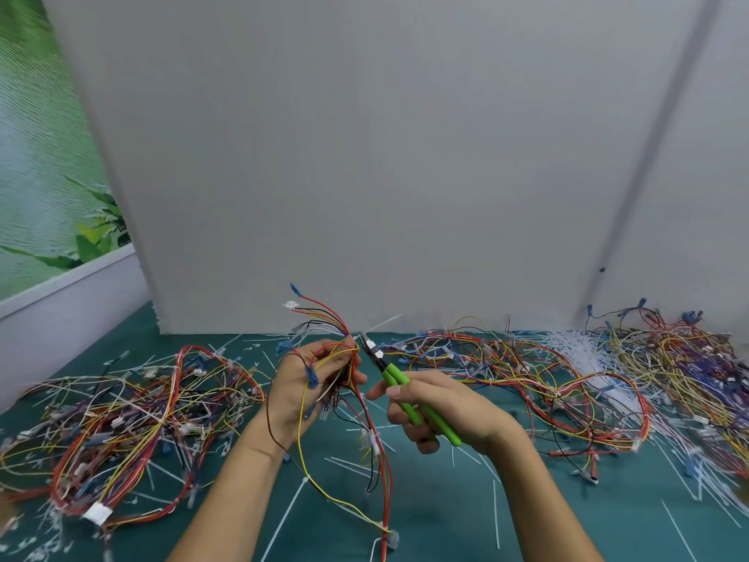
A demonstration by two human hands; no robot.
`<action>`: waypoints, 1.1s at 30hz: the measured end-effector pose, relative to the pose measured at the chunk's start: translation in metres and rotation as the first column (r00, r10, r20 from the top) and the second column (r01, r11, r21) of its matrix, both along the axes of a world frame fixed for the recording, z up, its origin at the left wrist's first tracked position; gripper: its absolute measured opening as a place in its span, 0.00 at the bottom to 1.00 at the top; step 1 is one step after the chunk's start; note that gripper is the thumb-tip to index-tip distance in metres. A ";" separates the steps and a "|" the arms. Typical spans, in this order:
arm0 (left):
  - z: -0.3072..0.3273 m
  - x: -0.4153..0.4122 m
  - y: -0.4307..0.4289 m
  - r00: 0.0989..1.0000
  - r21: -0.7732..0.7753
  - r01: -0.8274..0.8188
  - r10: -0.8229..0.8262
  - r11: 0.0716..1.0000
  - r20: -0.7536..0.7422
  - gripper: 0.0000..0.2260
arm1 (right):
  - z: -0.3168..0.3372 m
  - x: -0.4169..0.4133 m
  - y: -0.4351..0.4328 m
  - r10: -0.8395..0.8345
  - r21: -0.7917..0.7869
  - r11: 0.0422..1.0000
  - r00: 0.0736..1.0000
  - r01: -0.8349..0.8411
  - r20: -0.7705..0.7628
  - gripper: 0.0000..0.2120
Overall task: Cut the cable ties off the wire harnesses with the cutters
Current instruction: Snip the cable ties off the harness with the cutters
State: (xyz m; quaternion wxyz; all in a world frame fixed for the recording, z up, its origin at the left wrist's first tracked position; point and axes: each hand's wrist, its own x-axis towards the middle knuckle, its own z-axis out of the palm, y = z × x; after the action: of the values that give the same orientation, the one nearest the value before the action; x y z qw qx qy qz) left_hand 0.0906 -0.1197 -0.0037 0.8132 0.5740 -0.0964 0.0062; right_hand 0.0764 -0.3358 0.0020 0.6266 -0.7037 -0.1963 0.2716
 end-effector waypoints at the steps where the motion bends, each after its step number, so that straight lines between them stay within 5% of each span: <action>1: 0.000 0.000 0.000 1.000 0.009 0.003 -0.003 1.000 0.001 0.09 | 0.000 0.000 0.000 0.002 0.000 1.000 1.000 -0.002 0.005 0.22; 17: -0.001 -0.002 -0.003 0.997 0.074 0.071 -0.068 0.995 -0.039 0.18 | 0.000 -0.002 0.003 0.017 0.023 1.000 1.000 -0.018 0.023 0.17; 24: -0.003 -0.002 -0.002 0.993 0.048 0.112 -0.109 0.993 -0.049 0.12 | -0.001 0.000 0.007 -0.079 -0.074 0.994 0.997 0.080 0.016 0.21; 33: -0.015 0.011 0.006 0.998 0.148 0.063 -0.058 0.987 -0.039 0.06 | -0.013 0.004 0.019 -0.196 -0.216 0.948 0.965 0.232 0.176 0.13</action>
State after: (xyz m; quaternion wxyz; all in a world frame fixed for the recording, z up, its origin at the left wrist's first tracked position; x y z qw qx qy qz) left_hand 0.1013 -0.1135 -0.0184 0.7693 0.6301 -0.0998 -0.0358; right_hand 0.0801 -0.3168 -0.0108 0.5482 -0.8084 -0.1323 0.1686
